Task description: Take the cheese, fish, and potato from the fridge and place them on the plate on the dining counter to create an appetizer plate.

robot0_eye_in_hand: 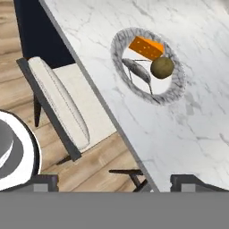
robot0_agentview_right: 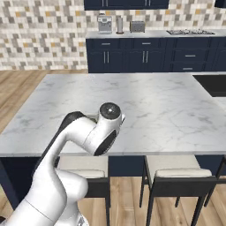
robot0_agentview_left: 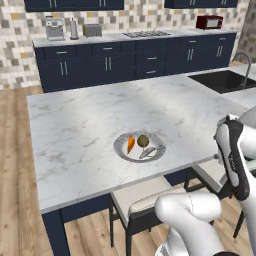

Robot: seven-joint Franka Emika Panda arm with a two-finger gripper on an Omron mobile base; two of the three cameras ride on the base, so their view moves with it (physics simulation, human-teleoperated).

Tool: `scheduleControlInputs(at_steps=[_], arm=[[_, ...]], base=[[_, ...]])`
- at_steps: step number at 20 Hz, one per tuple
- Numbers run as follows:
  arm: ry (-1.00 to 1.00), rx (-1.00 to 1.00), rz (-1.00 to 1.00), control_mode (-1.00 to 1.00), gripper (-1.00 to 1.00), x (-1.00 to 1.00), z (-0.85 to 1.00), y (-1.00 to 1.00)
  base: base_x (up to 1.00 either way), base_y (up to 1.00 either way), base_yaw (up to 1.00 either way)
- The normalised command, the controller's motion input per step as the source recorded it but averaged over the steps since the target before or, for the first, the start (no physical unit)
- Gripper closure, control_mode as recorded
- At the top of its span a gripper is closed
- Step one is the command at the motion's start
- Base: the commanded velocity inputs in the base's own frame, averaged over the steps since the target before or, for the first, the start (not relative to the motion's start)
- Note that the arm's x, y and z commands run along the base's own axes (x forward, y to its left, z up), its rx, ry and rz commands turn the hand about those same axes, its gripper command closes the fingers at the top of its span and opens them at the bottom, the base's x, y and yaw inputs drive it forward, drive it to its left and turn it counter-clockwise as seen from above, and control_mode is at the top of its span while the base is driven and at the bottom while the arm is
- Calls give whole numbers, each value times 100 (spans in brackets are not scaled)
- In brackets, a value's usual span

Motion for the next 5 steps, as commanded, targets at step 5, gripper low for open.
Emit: scheduleControlInputs(at_steps=[5], arm=[[-50,0,0,-100,-100,-37,28,-31]], base=[[0,0,0]])
